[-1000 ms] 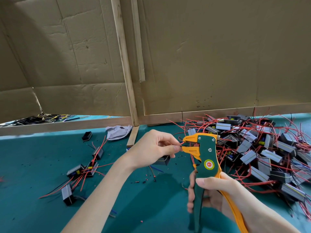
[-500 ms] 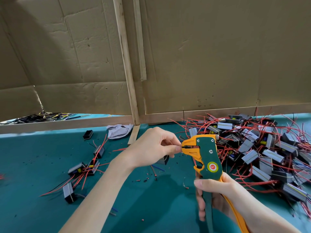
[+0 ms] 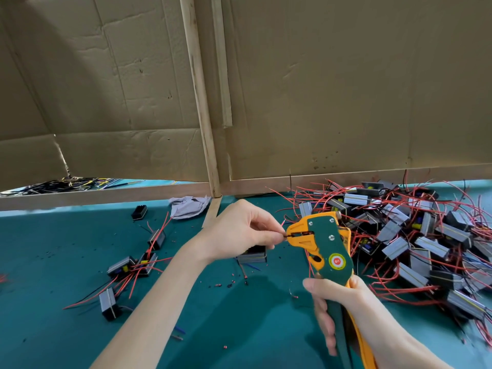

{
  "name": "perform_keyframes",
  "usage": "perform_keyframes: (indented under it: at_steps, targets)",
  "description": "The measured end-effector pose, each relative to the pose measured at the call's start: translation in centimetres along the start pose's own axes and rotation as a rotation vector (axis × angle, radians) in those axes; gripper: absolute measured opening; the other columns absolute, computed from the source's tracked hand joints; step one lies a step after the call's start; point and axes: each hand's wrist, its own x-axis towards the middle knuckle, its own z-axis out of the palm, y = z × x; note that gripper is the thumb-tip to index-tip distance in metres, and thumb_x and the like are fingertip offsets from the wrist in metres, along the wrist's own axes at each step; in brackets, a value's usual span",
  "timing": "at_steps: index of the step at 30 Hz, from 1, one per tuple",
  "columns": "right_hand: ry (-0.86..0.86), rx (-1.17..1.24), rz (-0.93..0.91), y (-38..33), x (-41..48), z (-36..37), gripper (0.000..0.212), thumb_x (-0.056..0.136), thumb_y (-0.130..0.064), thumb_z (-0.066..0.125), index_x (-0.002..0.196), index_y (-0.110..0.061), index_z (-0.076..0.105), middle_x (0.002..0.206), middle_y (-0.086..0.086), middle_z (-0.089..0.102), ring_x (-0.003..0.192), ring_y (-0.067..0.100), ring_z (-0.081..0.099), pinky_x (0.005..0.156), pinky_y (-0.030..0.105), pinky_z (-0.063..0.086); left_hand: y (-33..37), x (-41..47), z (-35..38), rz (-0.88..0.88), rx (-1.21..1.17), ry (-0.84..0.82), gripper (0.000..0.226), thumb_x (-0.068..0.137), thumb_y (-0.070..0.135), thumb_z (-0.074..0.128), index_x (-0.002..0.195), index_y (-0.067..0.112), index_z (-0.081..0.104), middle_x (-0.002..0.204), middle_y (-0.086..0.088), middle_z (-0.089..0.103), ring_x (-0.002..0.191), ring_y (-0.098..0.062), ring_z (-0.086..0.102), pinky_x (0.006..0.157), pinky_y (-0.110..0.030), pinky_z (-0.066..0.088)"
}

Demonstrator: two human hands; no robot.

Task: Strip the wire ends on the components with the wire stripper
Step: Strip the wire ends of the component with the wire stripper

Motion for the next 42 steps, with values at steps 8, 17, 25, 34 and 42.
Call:
perform_keyframes:
  at_steps: [8,17,25,34,42]
  targets:
    - [-0.041,0.327,0.098,-0.4,1.1,-0.8,0.031,0.056,-0.007,0.074,0.082,0.004,0.064,0.072,0.027,0.059,0.062,0.04,0.061,0.059,0.047,0.057,-0.9,2.2,0.3,0.084,0.263,0.537,0.009,0.087,0.014,0.068,0.082,0.019,0.073,0.076,0.014,0.064,0.067,0.004,0.053,0.069,-0.016,0.04]
    - [-0.001,0.42,0.233,-0.1,1.8,-1.7,0.035,0.044,0.002,0.069,0.078,0.006,0.065,0.074,0.027,0.063,0.062,0.04,0.066,0.056,0.047,0.058,6.4,7.6,6.4,0.339,0.019,0.135,0.037,0.095,-0.005,0.047,0.123,0.012,0.065,0.129,-0.009,0.063,0.127,-0.013,0.051,0.108,-0.025,0.038]
    - [0.001,0.437,0.211,-0.1,1.8,-1.9,0.033,0.048,-0.007,0.068,0.079,0.004,0.063,0.073,0.025,0.063,0.061,0.038,0.067,0.056,0.046,0.058,1.0,2.9,3.5,0.003,0.231,0.128,0.035,0.097,0.013,0.048,0.13,0.021,0.057,0.13,-0.005,0.059,0.116,-0.018,0.057,0.1,-0.028,0.042]
    - [-0.007,0.423,0.21,0.4,2.0,-1.9,0.039,0.05,-0.006,0.07,0.087,0.003,0.06,0.078,0.026,0.064,0.068,0.041,0.067,0.062,0.049,0.059,-9.3,-2.8,-8.1,-0.862,0.749,0.524,0.031,0.094,0.019,0.052,0.12,0.002,0.049,0.127,-0.022,0.048,0.116,-0.037,0.046,0.088,-0.04,0.041]
    - [-0.005,0.419,0.206,0.3,1.8,-2.2,0.041,0.05,-0.006,0.07,0.089,0.003,0.059,0.078,0.026,0.064,0.068,0.041,0.067,0.062,0.048,0.059,-11.8,-3.7,-8.8,-0.775,0.501,0.607,0.008,0.084,0.011,0.068,0.08,0.018,0.069,0.093,-0.009,0.068,0.089,-0.029,0.06,0.073,-0.031,0.042]
